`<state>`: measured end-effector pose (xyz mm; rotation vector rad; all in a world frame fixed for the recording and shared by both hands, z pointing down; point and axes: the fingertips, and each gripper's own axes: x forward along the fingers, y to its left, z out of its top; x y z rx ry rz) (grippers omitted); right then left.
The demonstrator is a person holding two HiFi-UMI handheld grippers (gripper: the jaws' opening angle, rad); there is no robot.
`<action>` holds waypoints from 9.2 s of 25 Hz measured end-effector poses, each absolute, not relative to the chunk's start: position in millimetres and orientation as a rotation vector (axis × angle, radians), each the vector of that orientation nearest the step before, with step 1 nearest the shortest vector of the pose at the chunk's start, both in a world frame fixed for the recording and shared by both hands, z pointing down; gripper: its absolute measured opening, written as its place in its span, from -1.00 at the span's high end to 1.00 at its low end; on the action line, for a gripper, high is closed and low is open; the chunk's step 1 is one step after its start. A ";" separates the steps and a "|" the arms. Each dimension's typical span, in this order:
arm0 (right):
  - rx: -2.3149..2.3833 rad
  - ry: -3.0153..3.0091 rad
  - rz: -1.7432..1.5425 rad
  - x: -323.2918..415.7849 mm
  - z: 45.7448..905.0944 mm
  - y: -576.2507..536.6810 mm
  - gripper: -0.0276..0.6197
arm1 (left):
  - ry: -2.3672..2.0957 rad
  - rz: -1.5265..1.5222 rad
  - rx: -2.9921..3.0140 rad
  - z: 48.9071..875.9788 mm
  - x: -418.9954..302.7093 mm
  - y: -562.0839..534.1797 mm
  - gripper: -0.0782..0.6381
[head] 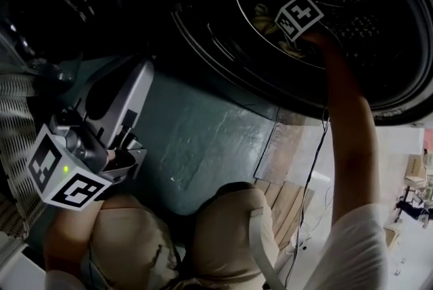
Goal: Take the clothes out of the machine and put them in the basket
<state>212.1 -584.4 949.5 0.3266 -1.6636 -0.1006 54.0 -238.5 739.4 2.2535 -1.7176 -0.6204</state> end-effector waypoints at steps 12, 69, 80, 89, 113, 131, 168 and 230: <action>0.352 -1.667 -0.127 208.0 941.4 -573.4 0.12 | -1.788 -0.601 2.270 720.5 51.5 -220.8 0.74; 0.177 -2.115 -0.258 174.1 579.0 -267.4 0.20 | -2.089 -0.452 1.842 461.5 0.8 -89.0 0.74; 0.039 -2.236 -0.131 170.0 419.6 -205.3 0.20 | -2.409 -0.458 1.452 281.7 0.2 -2.5 0.74; -0.246 -2.325 -0.218 92.8 306.1 -135.6 0.20 | -2.743 -0.614 1.042 172.0 -27.1 130.9 0.74; -0.870 -2.248 -0.428 -199.6 258.7 8.9 0.19 | -2.934 -0.924 0.385 154.1 -167.1 261.5 0.74; -1.128 -2.070 -0.599 -237.9 386.7 95.8 0.18 | -2.858 -1.047 0.137 272.8 -169.3 292.8 0.74; -1.121 -1.617 -0.922 -239.5 776.0 198.6 -0.11 | -2.613 -1.130 0.087 485.3 -178.7 362.4 0.74; -1.121 -2.269 -0.590 -278.1 238.6 102.3 0.88 | -2.989 -1.099 0.101 130.0 -160.7 325.7 0.74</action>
